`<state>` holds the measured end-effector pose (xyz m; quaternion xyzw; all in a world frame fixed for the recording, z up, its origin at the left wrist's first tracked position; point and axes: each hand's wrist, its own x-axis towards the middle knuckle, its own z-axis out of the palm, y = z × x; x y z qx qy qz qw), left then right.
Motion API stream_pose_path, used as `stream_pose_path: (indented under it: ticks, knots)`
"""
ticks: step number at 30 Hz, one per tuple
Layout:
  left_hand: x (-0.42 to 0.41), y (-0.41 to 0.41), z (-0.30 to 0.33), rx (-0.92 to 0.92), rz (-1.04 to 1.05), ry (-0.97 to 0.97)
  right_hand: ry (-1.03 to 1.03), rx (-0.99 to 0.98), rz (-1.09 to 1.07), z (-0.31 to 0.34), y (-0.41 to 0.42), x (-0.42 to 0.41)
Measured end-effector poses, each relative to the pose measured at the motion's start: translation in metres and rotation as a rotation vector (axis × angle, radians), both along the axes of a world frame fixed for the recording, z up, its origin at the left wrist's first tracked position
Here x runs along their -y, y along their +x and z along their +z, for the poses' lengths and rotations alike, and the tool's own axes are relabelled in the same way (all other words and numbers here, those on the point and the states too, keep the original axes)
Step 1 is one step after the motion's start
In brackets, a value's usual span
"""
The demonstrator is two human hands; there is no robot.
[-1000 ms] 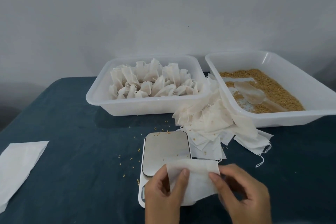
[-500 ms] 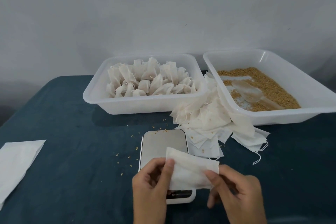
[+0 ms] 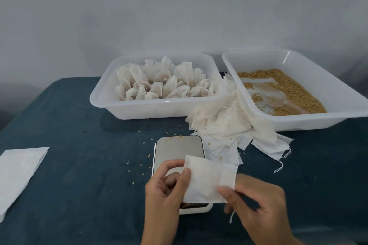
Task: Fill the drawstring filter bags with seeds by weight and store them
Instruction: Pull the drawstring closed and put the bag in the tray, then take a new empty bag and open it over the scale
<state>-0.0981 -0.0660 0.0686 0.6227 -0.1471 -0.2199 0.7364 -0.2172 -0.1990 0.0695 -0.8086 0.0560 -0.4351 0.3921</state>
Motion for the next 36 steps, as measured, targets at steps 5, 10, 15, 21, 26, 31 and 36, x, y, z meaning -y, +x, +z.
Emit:
stream_pose_path:
  ticks: [5, 10, 15, 21, 26, 31, 36]
  knots:
    - [-0.004, 0.001, 0.000, -0.006, -0.034, -0.035, -0.074, -0.043, 0.013, 0.003, 0.000, -0.001]
    - [-0.010, 0.005, -0.002, 0.038, 0.002, -0.061, 0.242, -0.072, 0.058, -0.004, -0.001, 0.003]
    - [-0.018, 0.010, -0.008, 0.198, 0.095, 0.017, 0.119, -0.114, 0.072, 0.000, 0.000, 0.006]
    - [-0.008, 0.003, -0.007, 1.215, -0.099, 0.358, -0.135, -0.195, 0.115, 0.006, 0.005, 0.013]
    - [0.023, 0.005, 0.004, 0.940, -0.257, 0.293, -0.217, -0.255, 0.136, 0.030, 0.009, 0.033]
    - [0.056, 0.038, 0.018, 0.608, -0.158, 0.168, -0.030, -0.197, -0.258, 0.061, 0.024, 0.147]
    - [0.082, 0.072, 0.020, 0.390, -0.276, 0.037, -0.160, -1.077, -0.629, 0.059, 0.050, 0.302]
